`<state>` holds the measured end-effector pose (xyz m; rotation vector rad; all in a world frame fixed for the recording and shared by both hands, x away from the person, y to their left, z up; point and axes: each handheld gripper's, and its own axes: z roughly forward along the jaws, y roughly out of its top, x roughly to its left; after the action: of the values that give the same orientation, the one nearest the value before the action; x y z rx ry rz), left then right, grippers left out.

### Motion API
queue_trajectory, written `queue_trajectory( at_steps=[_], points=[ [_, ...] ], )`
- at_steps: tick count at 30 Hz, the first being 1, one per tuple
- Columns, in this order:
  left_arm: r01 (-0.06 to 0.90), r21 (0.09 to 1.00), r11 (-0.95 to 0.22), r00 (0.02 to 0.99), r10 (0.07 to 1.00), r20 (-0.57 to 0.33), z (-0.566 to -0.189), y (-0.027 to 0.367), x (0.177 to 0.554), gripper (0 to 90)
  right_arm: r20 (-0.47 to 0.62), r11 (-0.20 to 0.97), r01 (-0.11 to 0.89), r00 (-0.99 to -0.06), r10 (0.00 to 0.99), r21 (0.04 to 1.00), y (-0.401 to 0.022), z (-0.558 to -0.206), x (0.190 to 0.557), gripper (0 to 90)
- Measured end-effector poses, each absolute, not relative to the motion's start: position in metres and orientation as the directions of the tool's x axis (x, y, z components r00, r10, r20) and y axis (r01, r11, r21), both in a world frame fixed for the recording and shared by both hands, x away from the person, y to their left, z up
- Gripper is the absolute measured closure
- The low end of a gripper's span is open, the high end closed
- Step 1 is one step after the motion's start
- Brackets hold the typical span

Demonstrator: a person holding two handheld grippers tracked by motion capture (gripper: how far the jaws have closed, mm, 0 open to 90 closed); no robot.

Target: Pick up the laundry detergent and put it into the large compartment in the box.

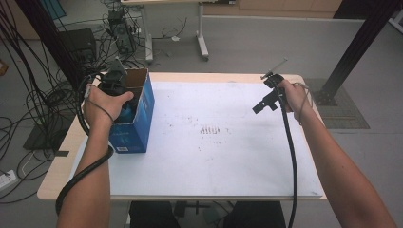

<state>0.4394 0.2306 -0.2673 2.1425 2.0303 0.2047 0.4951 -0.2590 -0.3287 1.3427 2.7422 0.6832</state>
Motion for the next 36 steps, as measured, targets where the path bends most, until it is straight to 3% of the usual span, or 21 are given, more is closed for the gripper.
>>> queue_trajectory(
  at_steps=[36],
  points=[
    [0.972, 0.230, -0.045, 0.053, 0.998, -0.027, -0.2679, 0.2302, 0.4398, 37.6, 0.172, 0.539, 0.750, -0.632, 0.756, 0.384, -0.2582, -0.3283, 0.4952, 7.0]
  ],
)
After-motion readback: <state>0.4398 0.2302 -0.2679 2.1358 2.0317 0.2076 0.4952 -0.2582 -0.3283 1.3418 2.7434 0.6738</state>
